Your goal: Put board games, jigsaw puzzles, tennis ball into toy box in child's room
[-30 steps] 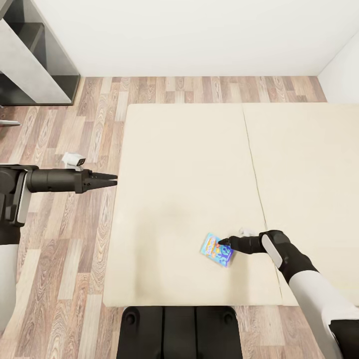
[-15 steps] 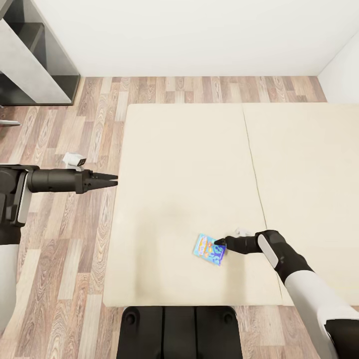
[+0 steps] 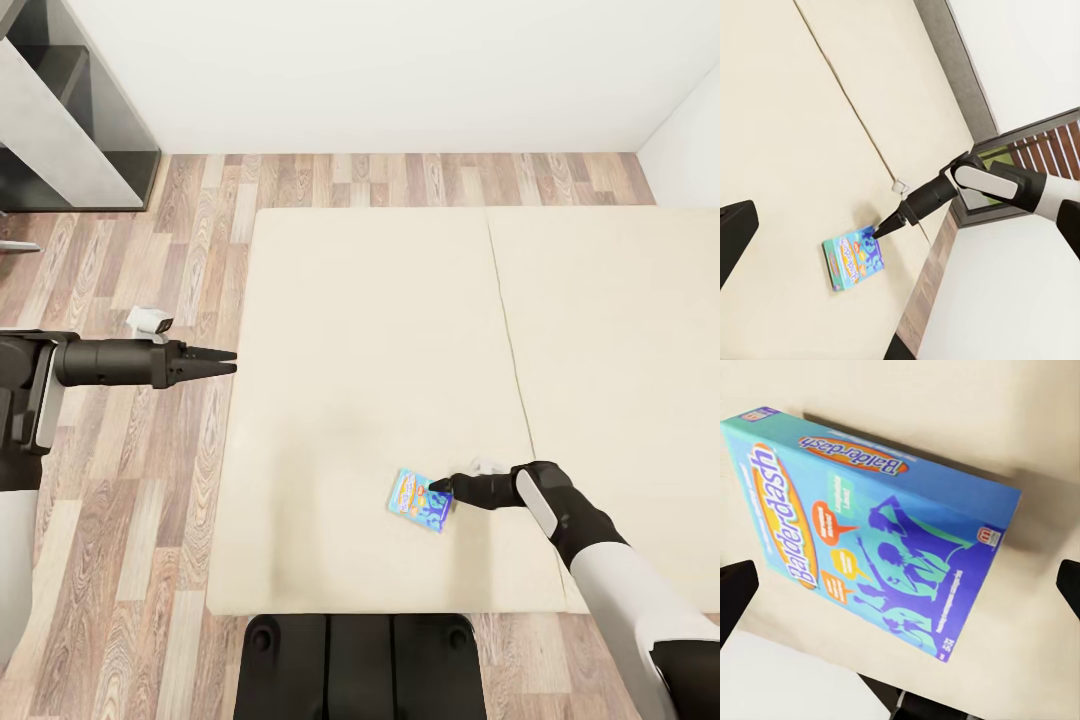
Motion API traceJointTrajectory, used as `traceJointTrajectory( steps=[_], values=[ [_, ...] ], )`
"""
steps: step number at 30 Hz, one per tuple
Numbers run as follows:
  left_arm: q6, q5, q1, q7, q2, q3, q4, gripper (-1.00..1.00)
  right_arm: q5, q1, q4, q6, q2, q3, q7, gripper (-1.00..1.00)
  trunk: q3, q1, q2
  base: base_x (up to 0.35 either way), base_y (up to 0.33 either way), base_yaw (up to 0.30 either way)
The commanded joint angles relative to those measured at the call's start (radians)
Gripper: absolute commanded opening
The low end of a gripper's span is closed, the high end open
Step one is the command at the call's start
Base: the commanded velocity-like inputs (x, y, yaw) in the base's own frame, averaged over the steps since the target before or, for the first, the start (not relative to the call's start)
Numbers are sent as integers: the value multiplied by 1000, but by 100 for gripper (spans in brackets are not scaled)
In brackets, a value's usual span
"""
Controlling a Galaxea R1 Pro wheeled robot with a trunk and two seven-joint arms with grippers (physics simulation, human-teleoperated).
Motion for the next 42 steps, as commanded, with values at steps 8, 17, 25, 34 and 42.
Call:
traceJointTrajectory(
  steps=[8, 17, 25, 34, 42],
  values=[
    [11, 0, 0, -3, 1, 1, 0, 100, 5, 0, -2, 1, 15, 3, 5, 100, -1, 1, -2, 0, 0, 0],
    [11, 1, 0, -3, 1, 2, 0, 100, 5, 0, -1, 2, 43, 3, 5, 100, -1, 1, -2, 0, 0, 0],
    [11, 0, 0, -3, 1, 2, 0, 100, 5, 0, -1, 2, 58, 3, 5, 100, -1, 1, -2, 0, 0, 0],
    [11, 1, -1, -3, 1, 3, 0, 100, 5, 0, -2, 2, 64, 3, 5, 100, -1, 1, -2, 0, 0, 0],
    [11, 0, 0, -3, 1, 2, 0, 100, 5, -4, -2, 2, 78, 3, 5, 100, -1, 1, -2, 0, 0, 0]
  ],
)
